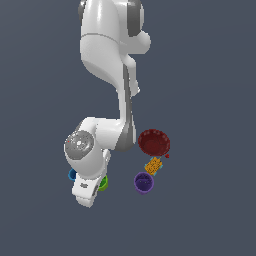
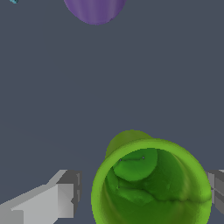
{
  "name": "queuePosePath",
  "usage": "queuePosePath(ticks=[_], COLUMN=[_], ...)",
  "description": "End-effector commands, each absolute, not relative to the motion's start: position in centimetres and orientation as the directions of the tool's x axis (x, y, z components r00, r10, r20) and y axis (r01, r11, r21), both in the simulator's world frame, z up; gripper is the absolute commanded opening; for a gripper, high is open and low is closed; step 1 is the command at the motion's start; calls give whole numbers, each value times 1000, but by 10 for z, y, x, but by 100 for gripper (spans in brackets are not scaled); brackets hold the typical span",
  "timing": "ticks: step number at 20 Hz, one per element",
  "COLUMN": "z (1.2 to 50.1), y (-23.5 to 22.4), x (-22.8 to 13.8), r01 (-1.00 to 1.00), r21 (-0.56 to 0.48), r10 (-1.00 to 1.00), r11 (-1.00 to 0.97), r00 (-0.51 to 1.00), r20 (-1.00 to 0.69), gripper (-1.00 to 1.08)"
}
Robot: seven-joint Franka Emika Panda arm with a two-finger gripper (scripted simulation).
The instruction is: Pick up a designated object from a clutter of objects.
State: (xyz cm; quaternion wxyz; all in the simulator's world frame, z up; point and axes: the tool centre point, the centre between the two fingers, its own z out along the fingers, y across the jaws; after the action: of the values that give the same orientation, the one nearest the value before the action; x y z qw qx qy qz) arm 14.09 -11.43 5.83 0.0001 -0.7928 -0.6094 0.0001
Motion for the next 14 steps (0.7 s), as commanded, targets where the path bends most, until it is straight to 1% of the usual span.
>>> queuePosePath(ticks=[1, 7, 8, 14], z=[47, 43, 43, 43], y=[-114, -115, -115, -115], x=[141, 142, 142, 142], r01=[967, 967, 967, 967], r21=[0, 0, 0, 0], r10=[967, 967, 967, 967], r11=[-256, -256, -256, -256], r00=[256, 256, 256, 256], r20=[0, 0, 0, 0], gripper=[100, 100, -100, -100])
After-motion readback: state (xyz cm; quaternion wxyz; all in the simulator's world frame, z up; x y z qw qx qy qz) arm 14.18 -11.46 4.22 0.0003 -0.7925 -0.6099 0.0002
